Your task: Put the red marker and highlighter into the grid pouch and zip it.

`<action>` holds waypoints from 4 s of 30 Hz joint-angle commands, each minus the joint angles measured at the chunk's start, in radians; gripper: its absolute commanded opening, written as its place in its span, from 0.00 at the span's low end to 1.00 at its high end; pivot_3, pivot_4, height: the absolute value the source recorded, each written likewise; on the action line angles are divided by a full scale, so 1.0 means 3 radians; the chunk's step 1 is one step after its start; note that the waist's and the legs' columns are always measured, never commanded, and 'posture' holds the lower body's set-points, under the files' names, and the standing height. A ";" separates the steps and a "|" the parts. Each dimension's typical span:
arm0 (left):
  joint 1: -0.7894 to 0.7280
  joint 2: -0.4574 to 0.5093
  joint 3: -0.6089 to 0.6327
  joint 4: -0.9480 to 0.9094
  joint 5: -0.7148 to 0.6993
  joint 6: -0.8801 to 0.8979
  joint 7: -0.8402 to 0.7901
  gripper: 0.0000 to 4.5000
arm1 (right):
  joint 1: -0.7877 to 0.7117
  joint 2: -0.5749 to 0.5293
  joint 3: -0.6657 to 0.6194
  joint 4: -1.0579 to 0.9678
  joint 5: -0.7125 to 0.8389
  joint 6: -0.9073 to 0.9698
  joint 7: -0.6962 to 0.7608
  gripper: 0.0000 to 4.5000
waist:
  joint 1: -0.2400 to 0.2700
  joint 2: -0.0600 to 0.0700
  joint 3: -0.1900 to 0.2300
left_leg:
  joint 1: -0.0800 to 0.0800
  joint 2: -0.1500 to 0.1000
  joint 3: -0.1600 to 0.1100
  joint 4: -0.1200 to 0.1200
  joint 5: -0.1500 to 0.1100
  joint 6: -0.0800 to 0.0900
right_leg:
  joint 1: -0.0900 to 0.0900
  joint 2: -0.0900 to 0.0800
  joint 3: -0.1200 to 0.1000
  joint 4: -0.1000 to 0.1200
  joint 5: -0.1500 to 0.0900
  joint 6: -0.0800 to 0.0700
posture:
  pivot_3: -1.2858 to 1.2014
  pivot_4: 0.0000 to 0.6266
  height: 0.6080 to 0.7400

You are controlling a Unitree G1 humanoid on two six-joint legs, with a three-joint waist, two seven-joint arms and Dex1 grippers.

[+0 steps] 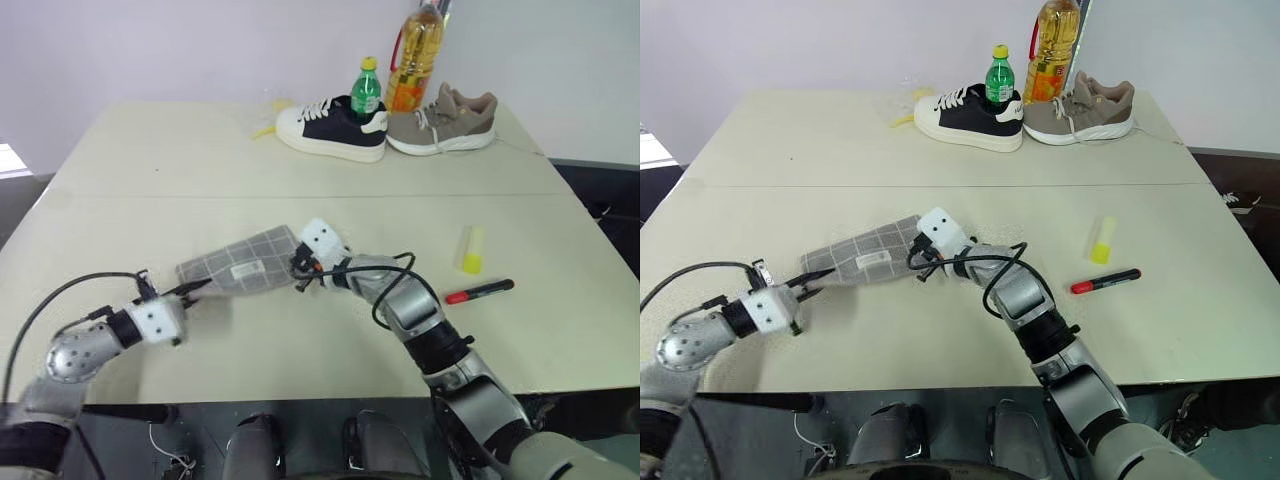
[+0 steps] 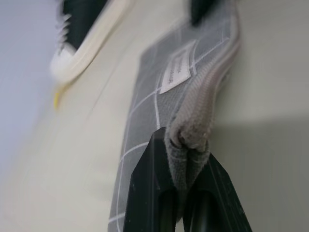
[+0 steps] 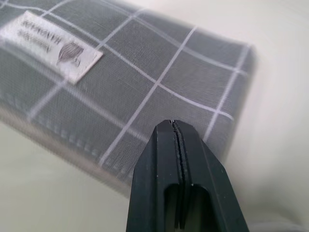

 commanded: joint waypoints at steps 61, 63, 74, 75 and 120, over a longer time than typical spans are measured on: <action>-0.0866 -0.1839 -0.0955 -0.1218 0.0372 0.2722 0.1021 0.00 | -0.0242 -0.0910 0.0498 -0.1662 -0.0084 0.0824 0.0934 0.08 | 0.0044 -0.0001 -0.0001 | 0.0003 -0.0006 -0.0003 0.0002 0.0000 0.0001 | 0.0016 0.0003 -0.0002 -0.0004 0.0000 -0.0001 | 0.52 0.24 0.74; -0.0861 -0.1843 -0.0952 -0.1213 0.0385 0.2709 0.1023 0.00 | -0.0215 -0.0999 0.0422 -0.1712 0.0010 0.0815 0.1060 0.22 | 0.0054 -0.0001 -0.0001 | 0.0003 -0.0007 -0.0003 0.0002 0.0000 0.0001 | 0.0015 0.0003 -0.0002 -0.0004 0.0000 -0.0001 | 0.52 0.24 0.74; -0.0799 -0.1493 -0.0839 -0.1159 0.0447 0.2491 0.0894 0.00 | -0.0218 -0.1813 -0.1027 -0.1040 0.0513 0.1055 0.1154 0.85 | 0.0092 -0.0002 0.0000 | 0.0005 -0.0006 -0.0005 0.0004 -0.0001 0.0003 | 0.0022 0.0000 -0.0002 -0.0010 0.0000 -0.0002 | 0.52 0.24 0.74; -0.0804 -0.1478 -0.0844 -0.1141 0.0456 0.2447 0.0885 0.00 | -0.0288 -0.1819 -0.1224 -0.0768 0.0426 0.1183 0.0900 0.92 | 0.0093 -0.0002 0.0000 | 0.0006 -0.0006 -0.0005 0.0002 -0.0001 0.0003 | 0.0021 0.0000 -0.0002 -0.0010 0.0000 -0.0002 | 0.52 0.24 0.74; -0.0807 -0.1563 -0.0775 -0.1051 0.0362 0.2249 0.0830 0.00 | 0.0265 -0.2156 -0.0513 -0.0932 -0.0298 -0.0830 0.1038 0.19 | 0.0104 0.0009 0.0006 | 0.0008 -0.0010 -0.0005 0.0005 0.0000 0.0002 | 0.0028 0.0001 -0.0003 -0.0010 -0.0003 0.0004 | 0.52 0.24 0.74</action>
